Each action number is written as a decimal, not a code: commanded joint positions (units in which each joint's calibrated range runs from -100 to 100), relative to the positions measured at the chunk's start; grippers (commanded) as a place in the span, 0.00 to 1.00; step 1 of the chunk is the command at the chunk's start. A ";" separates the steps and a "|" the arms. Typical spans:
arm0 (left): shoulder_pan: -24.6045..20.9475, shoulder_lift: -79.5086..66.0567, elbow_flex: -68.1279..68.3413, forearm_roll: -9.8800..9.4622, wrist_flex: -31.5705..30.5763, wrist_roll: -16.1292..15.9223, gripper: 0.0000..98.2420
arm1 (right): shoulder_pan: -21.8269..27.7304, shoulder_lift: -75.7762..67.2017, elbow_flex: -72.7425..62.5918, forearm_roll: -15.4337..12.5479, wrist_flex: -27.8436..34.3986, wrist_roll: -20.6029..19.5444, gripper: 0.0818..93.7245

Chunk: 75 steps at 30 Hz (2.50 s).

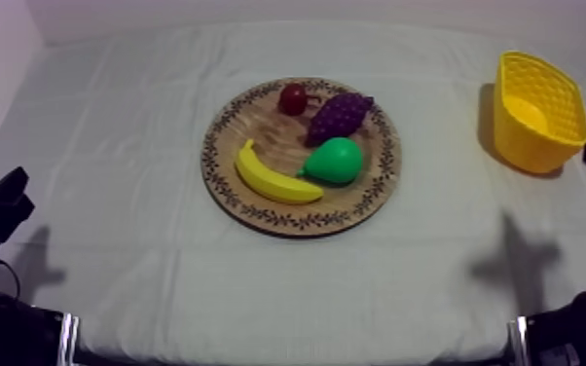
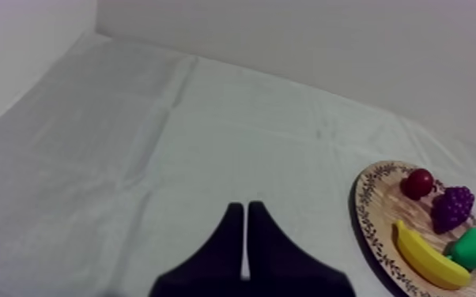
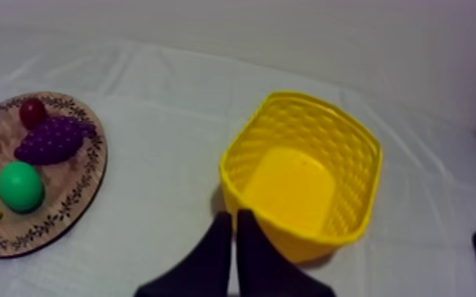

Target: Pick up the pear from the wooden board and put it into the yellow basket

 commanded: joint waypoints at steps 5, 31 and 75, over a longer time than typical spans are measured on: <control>-0.01 0.00 0.05 0.01 -0.01 0.01 0.00 | -0.44 14.16 -21.87 -4.99 13.47 6.99 0.00; -0.01 0.00 0.05 0.01 -0.01 0.01 0.00 | -8.69 49.09 -55.23 -7.78 40.37 18.87 0.00; -0.01 0.00 0.05 0.01 -0.01 0.01 0.00 | -23.69 75.32 -59.72 -4.47 47.89 23.73 0.77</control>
